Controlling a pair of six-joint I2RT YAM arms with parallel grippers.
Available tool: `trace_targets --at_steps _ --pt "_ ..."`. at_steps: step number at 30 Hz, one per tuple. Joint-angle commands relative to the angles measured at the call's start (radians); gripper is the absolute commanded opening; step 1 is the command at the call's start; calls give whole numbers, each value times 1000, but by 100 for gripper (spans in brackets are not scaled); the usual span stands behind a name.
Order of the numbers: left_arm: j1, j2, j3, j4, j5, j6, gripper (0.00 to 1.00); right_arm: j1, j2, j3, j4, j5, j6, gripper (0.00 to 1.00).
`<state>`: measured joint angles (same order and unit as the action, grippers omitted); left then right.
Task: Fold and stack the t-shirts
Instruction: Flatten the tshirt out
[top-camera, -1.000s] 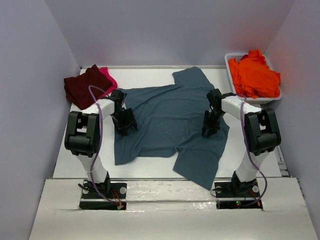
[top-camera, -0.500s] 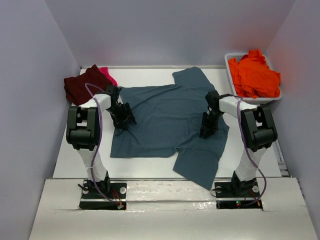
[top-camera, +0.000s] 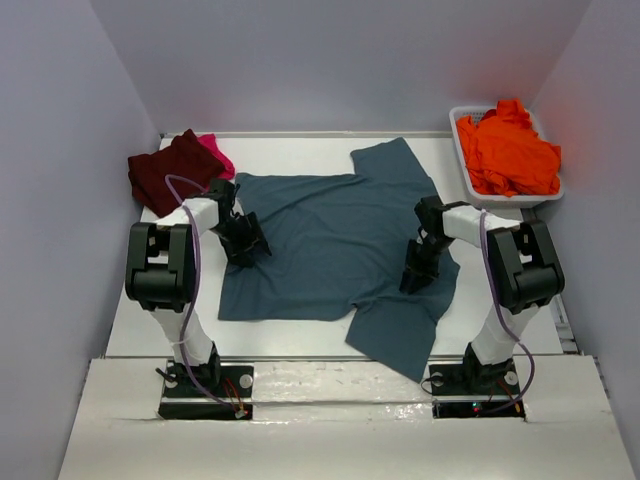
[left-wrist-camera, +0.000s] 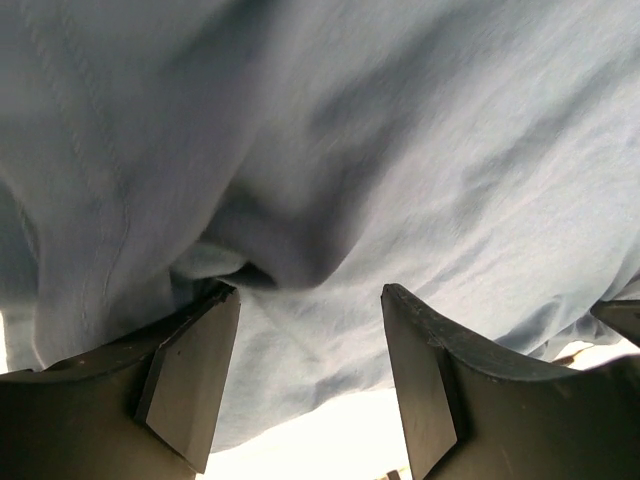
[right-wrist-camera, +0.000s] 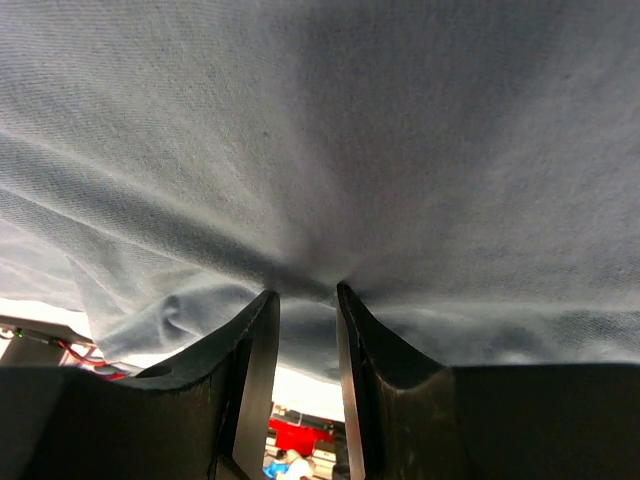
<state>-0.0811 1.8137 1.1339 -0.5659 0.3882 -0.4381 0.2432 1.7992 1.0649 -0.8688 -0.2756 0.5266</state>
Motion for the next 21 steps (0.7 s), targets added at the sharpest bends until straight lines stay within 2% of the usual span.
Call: trace_targets --at_steps 1,21 --pt "6 -77 -62 -15 1 -2 72 5 -23 -69 -24 59 3 36" --pt "35 -237 -253 -28 28 -13 73 5 -231 -252 -110 29 38 36"
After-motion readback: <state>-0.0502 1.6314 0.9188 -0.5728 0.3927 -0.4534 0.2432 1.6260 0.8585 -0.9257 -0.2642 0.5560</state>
